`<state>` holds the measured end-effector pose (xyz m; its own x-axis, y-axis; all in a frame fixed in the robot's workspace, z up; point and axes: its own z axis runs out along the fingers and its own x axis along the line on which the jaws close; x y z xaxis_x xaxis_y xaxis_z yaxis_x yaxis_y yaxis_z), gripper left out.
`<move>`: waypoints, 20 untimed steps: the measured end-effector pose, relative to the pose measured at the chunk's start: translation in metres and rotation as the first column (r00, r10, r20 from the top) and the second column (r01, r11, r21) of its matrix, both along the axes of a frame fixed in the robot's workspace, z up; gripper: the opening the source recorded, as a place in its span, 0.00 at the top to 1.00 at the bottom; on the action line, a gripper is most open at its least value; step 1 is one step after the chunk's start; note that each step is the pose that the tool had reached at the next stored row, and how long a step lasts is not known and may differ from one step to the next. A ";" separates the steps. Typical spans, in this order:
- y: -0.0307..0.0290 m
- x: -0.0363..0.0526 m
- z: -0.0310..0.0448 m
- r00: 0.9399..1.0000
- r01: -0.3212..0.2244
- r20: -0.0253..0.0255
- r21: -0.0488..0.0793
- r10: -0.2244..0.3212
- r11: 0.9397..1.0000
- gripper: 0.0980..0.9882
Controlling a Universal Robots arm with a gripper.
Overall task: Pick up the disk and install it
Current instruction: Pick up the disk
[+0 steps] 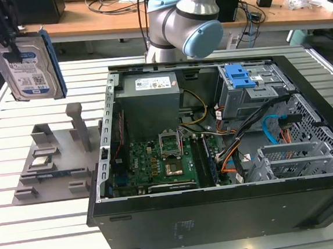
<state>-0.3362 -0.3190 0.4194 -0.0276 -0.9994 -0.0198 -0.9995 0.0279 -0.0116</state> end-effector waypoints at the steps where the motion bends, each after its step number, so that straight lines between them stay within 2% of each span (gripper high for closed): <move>1: 0.0001 0.0000 0.0041 1.000 0.000 0.000 0.000 0.000 1.000 0.70; 2: 0.0003 0.0000 0.0130 1.000 0.000 0.000 0.000 0.000 1.000 0.70; 4: 0.0006 0.0000 0.0255 1.000 0.000 0.000 0.000 0.000 1.000 0.70; 5: 0.0009 0.0001 0.0352 1.000 0.000 0.000 0.000 0.000 1.000 0.70; 10: 0.0014 0.0001 0.0568 1.000 0.000 0.000 0.000 0.000 1.000 0.70; 12: 0.0015 0.0001 0.0685 1.000 0.000 0.000 0.000 0.000 1.000 0.70; 15: 0.0015 0.0001 0.0736 1.000 0.000 0.000 0.000 0.000 1.000 0.70; 20: 0.0015 0.0001 0.0738 1.000 0.000 0.000 0.000 0.000 1.000 0.70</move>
<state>-0.3361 -0.3175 0.4932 -0.0277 -0.9994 -0.0198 -0.9995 0.0279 -0.0117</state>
